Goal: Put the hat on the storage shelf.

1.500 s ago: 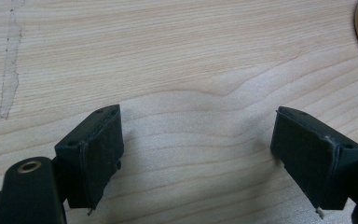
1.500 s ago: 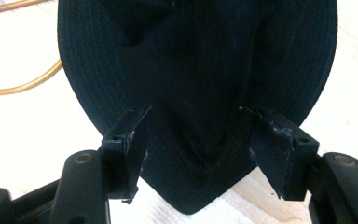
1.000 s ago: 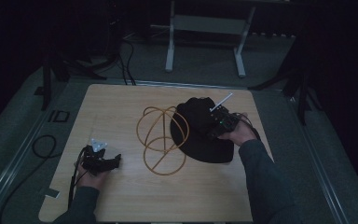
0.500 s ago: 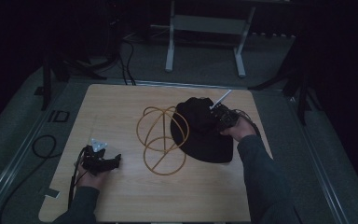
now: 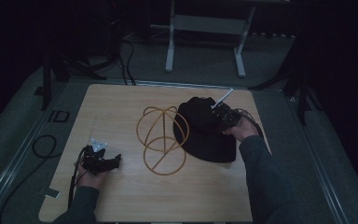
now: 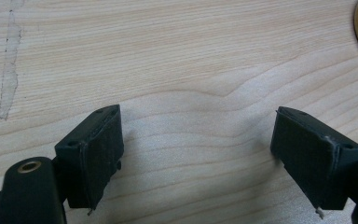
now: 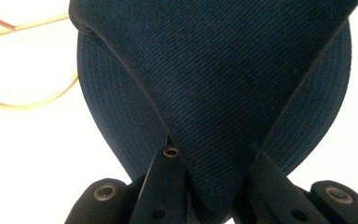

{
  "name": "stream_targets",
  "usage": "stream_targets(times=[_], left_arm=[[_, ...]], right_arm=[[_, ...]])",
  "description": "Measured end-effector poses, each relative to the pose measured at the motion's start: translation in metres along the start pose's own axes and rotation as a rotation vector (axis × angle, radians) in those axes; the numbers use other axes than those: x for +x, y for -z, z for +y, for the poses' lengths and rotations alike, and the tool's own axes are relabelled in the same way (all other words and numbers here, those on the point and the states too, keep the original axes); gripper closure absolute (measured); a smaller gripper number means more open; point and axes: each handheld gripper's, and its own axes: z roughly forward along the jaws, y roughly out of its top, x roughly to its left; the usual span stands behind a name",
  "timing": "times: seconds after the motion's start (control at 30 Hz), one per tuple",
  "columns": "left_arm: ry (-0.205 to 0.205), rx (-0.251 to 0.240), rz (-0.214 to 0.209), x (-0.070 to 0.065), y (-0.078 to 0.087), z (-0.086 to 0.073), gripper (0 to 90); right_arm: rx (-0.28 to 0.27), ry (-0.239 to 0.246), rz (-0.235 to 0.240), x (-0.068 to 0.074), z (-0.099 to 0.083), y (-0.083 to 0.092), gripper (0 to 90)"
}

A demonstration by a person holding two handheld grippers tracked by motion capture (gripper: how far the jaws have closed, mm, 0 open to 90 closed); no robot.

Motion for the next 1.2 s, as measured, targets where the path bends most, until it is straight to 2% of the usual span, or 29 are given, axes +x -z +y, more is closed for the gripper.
stream_targets(times=[0.33, 0.63, 1.2], left_arm=[[0.000, 0.001, 0.000, 0.000, 0.000, 0.000, 17.4], [0.000, 0.000, 0.000, 0.000, 0.000, 0.000, 17.4], [0.002, -0.001, 0.000, 0.000, 0.000, 0.000, 17.4]], right_arm=[[-0.031, -0.008, 0.020, -0.001, -0.005, 0.012, 87.6], [-0.039, 0.009, 0.018, 0.001, -0.009, 0.021, 87.7], [-0.056, 0.087, -0.010, 0.015, -0.007, 0.047, 87.8]])
